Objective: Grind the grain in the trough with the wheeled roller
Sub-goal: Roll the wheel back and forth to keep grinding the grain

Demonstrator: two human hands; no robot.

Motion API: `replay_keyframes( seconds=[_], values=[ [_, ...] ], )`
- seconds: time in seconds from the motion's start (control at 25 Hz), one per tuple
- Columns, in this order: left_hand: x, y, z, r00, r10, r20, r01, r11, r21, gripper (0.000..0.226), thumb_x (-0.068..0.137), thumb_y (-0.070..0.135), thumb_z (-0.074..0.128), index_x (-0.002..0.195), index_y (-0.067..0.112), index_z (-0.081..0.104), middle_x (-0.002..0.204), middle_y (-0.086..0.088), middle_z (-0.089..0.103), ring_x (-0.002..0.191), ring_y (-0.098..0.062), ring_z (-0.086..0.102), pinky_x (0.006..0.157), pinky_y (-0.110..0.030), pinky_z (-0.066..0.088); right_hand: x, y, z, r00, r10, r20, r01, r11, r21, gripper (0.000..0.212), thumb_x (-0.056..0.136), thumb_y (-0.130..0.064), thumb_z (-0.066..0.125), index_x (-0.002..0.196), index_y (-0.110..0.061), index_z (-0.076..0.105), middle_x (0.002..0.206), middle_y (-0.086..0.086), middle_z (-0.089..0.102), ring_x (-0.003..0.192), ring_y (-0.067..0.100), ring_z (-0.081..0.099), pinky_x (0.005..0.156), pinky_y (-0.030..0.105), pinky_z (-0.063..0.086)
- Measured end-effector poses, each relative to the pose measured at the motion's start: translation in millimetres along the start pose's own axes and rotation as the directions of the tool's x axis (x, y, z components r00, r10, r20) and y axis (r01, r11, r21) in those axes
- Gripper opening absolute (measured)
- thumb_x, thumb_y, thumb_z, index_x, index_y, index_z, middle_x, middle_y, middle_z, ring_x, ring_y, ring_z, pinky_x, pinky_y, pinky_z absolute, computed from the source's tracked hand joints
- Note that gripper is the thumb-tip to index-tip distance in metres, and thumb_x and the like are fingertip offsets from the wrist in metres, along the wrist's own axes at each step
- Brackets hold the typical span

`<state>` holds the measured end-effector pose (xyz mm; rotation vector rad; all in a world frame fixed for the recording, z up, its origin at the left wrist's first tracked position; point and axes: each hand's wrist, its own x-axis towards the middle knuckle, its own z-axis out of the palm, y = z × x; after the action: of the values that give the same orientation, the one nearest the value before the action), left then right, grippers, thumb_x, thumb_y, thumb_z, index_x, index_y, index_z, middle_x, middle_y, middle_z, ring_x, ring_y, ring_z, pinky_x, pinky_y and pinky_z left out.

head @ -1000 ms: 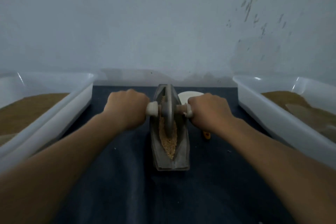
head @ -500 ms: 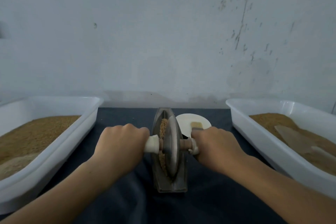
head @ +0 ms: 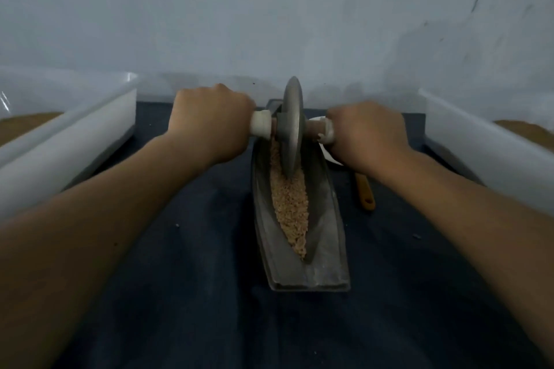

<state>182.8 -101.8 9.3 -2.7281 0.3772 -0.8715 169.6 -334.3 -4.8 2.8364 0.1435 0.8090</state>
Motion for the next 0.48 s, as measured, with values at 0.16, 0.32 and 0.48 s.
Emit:
replay_keyframes(
  seconds=[0.16,0.32,0.48],
  values=[
    [-8,0,5,1.000,0.004,-0.026,-0.004,0.999,-0.032,0.001,0.085,0.030,0.059,0.085,0.030,0.061,0.065,0.004,0.040,0.054,-0.019,0.041,0.048,-0.027,0.022,-1,-3,-2,1.000,0.008,-0.030,-0.009,1.000,-0.017,0.026,0.081,-0.026,0.065,0.068,-0.028,0.043,0.065,-0.004,0.050,0.056,0.017,0.045,0.047,0.024,0.027],
    [-36,3,-7,1.000,-0.015,-0.015,0.014,0.998,-0.058,0.019,0.084,0.034,0.060,0.077,0.030,0.043,0.063,0.007,0.033,0.059,-0.023,0.048,0.052,-0.031,0.029,-24,-10,-23,0.999,-0.046,-0.011,0.045,0.999,-0.027,0.037,0.078,-0.033,0.070,0.068,-0.028,0.035,0.064,-0.008,0.043,0.060,0.021,0.049,0.047,0.027,0.025],
    [-73,2,-30,0.999,-0.028,0.039,0.031,0.996,-0.083,0.025,0.084,0.039,0.057,0.077,0.030,0.034,0.063,0.009,0.033,0.057,-0.021,0.046,0.051,-0.030,0.027,-54,-15,-53,0.993,-0.120,-0.004,0.120,0.991,-0.065,0.038,0.074,-0.023,0.069,0.069,-0.027,0.032,0.060,-0.010,0.027,0.054,0.016,0.029,0.046,0.027,0.012]
  ],
)
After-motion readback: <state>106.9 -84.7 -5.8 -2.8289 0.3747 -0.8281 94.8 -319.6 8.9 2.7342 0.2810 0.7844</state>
